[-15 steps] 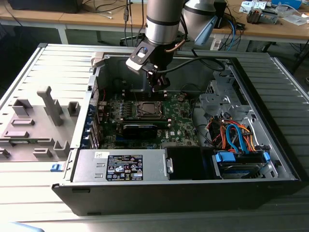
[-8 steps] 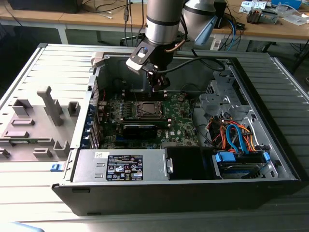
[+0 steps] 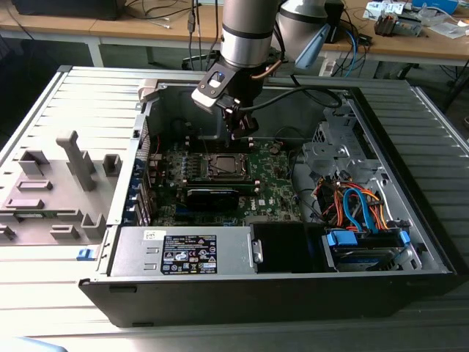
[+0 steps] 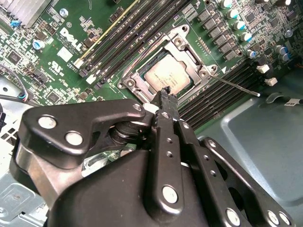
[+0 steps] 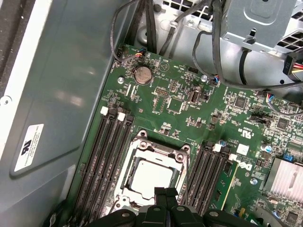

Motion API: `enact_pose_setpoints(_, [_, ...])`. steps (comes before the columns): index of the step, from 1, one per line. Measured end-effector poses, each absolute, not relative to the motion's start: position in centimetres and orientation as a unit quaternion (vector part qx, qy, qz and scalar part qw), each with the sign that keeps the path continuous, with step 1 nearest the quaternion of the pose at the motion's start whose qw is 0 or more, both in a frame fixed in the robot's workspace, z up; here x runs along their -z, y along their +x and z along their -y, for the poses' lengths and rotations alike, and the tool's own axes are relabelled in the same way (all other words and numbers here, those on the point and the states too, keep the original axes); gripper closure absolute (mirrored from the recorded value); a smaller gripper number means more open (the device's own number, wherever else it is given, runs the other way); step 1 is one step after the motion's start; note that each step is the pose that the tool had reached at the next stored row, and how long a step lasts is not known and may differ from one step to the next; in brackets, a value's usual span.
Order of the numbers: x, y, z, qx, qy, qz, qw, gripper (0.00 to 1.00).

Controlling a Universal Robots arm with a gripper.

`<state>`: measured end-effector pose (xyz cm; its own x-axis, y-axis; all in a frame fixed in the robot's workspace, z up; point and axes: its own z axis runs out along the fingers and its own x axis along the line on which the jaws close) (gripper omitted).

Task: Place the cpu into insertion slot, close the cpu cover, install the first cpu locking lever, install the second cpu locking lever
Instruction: 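Install the first cpu locking lever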

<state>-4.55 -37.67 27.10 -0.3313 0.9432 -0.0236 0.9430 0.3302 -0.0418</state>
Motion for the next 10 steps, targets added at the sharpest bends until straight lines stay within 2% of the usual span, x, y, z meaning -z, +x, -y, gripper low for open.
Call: enact_pose_setpoints(10, [-27.1,-4.55,37.67,-0.024,-0.575,0.817,0.002,0.89])
